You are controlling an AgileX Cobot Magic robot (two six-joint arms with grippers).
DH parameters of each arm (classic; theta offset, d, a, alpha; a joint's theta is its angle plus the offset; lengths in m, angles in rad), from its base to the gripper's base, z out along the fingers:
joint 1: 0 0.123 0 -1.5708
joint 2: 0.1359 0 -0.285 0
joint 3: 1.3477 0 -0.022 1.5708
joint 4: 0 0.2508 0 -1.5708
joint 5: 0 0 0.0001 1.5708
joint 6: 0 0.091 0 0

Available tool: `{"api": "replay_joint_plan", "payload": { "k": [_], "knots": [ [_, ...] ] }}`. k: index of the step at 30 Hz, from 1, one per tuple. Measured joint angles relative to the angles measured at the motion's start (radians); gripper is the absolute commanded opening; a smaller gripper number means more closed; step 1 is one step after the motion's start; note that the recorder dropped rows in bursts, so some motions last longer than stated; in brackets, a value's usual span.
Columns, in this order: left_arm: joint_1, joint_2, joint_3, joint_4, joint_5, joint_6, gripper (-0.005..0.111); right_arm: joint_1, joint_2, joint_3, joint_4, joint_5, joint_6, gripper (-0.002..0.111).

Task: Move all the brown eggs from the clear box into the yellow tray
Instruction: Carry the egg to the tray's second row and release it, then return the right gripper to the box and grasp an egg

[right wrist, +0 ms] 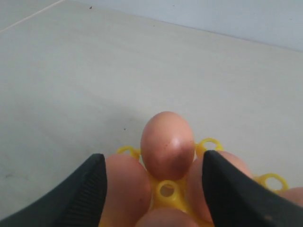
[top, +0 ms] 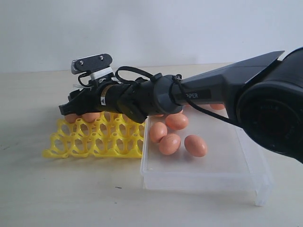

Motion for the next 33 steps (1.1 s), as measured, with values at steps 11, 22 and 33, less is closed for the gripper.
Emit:
{"api": "replay_joint_plan", "payload": {
  "k": [11, 22, 33],
  "knots": [
    [0.0, 0.0, 0.0, 0.0, 0.0, 0.0, 0.0, 0.0, -0.167, 0.0, 0.018, 0.316, -0.022, 0.0],
    [0.0, 0.0, 0.0, 0.0, 0.0, 0.0, 0.0, -0.005, -0.511, 0.248, 0.111, 0.642, -0.322, 0.0],
    [0.0, 0.0, 0.0, 0.0, 0.0, 0.0, 0.0, -0.231, -0.649, 0.515, 0.221, 0.783, -0.337, 0.058]
  ]
}}
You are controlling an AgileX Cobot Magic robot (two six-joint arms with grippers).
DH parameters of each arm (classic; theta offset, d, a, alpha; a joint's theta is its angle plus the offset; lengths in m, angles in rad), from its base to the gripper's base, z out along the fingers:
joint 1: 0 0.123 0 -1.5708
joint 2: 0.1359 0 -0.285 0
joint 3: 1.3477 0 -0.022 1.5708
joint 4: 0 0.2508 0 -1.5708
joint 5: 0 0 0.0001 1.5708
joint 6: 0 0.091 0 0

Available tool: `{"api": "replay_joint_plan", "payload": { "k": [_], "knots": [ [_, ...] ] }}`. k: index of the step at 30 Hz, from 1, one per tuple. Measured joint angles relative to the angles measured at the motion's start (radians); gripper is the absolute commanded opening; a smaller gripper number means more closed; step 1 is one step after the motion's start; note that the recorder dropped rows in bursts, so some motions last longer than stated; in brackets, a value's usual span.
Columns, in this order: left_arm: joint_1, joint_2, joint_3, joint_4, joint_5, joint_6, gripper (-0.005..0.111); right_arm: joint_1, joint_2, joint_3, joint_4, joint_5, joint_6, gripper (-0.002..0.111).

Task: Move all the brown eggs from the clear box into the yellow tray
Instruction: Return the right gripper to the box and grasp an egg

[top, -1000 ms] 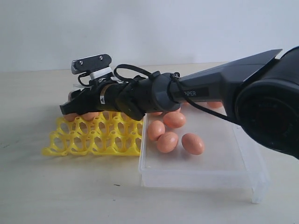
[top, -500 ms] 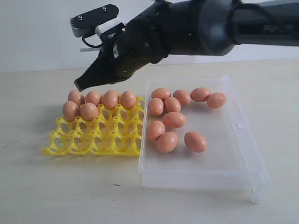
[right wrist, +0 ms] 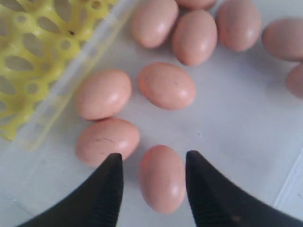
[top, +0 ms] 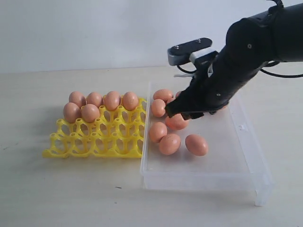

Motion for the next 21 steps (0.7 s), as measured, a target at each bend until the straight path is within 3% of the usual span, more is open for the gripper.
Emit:
{"api": "replay_joint_plan", "payload": {
  "k": [3, 21],
  "knots": [
    [0.0, 0.0, 0.0, 0.0, 0.0, 0.0, 0.0, -0.064, 0.071, 0.0, 0.023, 0.051, -0.004, 0.058],
    [0.0, 0.0, 0.0, 0.0, 0.0, 0.0, 0.0, -0.067, 0.177, -0.047, 0.038, 0.06, -0.052, 0.058]
  ]
}}
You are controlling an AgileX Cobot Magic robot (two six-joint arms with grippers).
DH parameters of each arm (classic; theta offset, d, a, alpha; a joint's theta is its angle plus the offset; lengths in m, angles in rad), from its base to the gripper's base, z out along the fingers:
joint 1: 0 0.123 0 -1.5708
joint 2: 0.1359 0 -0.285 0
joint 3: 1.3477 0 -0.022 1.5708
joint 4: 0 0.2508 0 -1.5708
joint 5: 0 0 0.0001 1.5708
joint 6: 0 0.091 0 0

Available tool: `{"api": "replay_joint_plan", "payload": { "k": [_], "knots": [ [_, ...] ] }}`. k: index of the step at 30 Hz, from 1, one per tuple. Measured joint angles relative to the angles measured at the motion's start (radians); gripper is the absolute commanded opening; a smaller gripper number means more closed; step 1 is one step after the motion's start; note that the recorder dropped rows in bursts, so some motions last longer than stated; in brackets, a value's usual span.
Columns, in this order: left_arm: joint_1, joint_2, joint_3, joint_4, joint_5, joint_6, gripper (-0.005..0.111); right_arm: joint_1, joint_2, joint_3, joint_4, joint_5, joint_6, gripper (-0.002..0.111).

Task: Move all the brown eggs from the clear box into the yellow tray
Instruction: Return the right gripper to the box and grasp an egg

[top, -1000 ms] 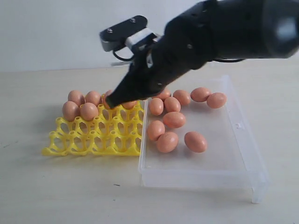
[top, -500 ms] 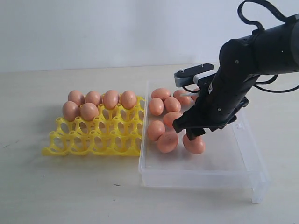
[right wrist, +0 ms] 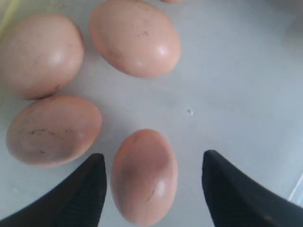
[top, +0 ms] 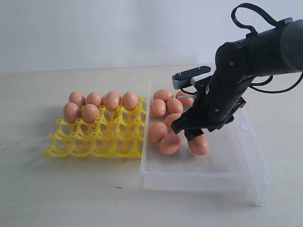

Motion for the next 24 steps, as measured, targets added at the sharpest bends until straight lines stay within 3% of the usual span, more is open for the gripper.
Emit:
{"api": "replay_joint_plan", "payload": {
  "k": [24],
  "knots": [
    [0.0, 0.0, 0.0, 0.0, 0.0, 0.0, 0.0, 0.0, 0.134, -0.131, 0.0, 0.072, -0.025, 0.058]
  ]
}}
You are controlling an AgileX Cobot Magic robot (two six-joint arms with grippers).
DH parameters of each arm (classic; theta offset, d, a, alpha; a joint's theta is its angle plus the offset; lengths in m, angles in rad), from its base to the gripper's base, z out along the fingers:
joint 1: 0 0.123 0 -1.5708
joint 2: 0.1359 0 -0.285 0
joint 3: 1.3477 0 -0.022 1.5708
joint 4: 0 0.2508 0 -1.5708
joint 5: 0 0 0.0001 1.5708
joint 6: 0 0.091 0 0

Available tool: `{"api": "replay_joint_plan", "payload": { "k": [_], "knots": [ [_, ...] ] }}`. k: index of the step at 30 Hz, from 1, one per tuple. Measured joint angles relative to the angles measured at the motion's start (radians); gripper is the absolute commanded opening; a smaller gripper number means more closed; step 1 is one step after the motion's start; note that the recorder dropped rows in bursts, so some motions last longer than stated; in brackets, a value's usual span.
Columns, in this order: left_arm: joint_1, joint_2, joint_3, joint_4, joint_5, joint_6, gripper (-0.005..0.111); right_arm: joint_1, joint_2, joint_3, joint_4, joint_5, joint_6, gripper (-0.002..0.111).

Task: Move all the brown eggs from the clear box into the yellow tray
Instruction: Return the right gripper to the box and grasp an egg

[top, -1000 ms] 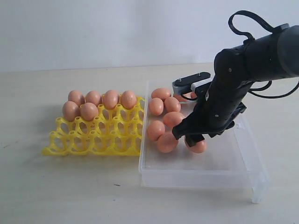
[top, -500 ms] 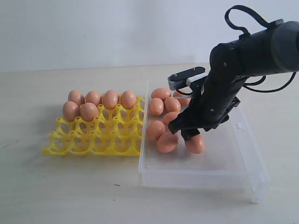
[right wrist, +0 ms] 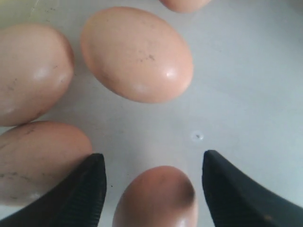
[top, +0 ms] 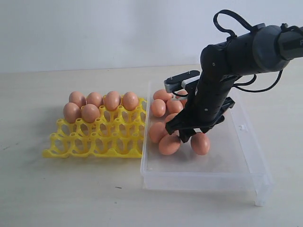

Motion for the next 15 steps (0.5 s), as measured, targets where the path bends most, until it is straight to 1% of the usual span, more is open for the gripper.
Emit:
{"api": "replay_joint_plan", "payload": {
  "k": [12, 15],
  "knots": [
    [0.0, 0.0, 0.0, 0.0, 0.0, 0.0, 0.0, 0.0, 0.004, 0.0, 0.0, 0.041, 0.0, 0.058],
    [0.0, 0.0, 0.0, 0.0, 0.0, 0.0, 0.0, 0.0, 0.004, 0.0, 0.015, 0.044, 0.004, 0.054]
  ]
}}
